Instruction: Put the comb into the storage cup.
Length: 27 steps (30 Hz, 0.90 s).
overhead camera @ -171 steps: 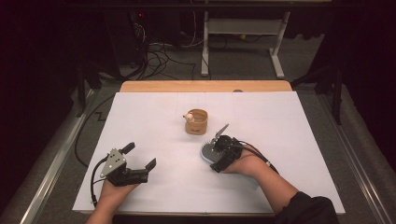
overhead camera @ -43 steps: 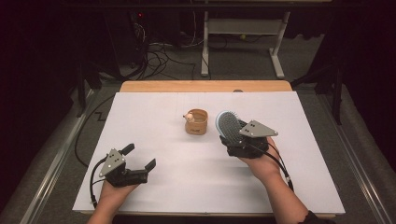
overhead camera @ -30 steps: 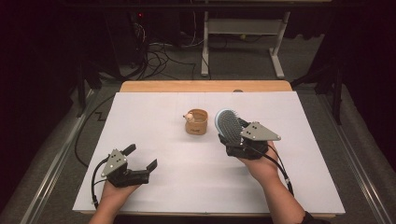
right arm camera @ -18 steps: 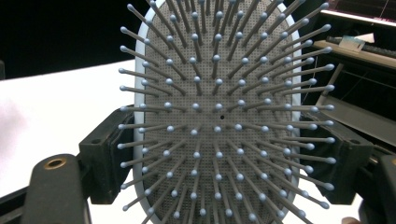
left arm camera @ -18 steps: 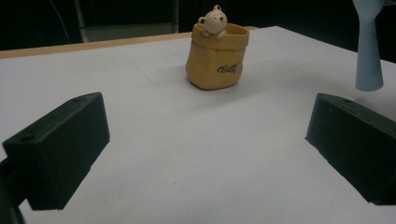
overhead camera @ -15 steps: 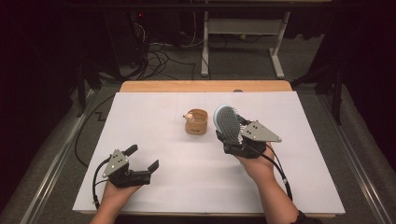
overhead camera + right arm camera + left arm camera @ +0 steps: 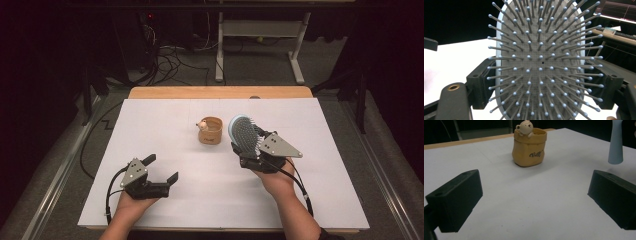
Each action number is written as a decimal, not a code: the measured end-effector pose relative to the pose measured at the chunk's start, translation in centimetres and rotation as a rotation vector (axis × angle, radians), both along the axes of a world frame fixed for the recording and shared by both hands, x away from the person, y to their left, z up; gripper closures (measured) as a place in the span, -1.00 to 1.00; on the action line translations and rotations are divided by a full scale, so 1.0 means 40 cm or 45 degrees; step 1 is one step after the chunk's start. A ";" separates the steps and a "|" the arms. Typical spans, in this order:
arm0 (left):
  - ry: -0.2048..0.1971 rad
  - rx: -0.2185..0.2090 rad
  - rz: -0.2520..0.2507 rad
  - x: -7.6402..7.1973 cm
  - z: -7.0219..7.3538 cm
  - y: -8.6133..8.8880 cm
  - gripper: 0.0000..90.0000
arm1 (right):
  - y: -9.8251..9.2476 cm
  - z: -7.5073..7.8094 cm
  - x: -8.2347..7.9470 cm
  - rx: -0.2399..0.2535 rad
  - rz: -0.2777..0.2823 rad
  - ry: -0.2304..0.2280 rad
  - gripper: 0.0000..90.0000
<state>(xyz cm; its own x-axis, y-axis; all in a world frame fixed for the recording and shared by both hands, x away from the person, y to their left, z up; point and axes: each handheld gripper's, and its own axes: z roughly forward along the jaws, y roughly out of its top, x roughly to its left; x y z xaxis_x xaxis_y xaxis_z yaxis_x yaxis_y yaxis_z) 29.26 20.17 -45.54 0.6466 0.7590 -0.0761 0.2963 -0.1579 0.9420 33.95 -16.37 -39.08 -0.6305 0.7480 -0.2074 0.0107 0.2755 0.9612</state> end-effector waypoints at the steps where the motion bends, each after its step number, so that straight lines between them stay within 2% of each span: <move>1: 0.004 0.001 -0.003 0.002 0.003 -0.003 -1.00 | 0.000 0.001 -0.001 0.004 0.002 0.002 -0.55; 8: 0.024 -0.016 0.002 0.024 0.016 -0.010 -1.00 | -0.002 0.005 -0.005 0.015 0.002 -0.001 -0.55; 20: -0.019 -0.009 -0.019 0.062 0.058 -0.047 -1.00 | -0.010 0.011 -0.005 0.030 -0.019 -0.019 -0.55; 27: -0.014 0.002 -0.045 0.079 0.056 -0.081 -1.00 | -0.015 0.014 -0.005 0.031 -0.032 -0.024 -0.55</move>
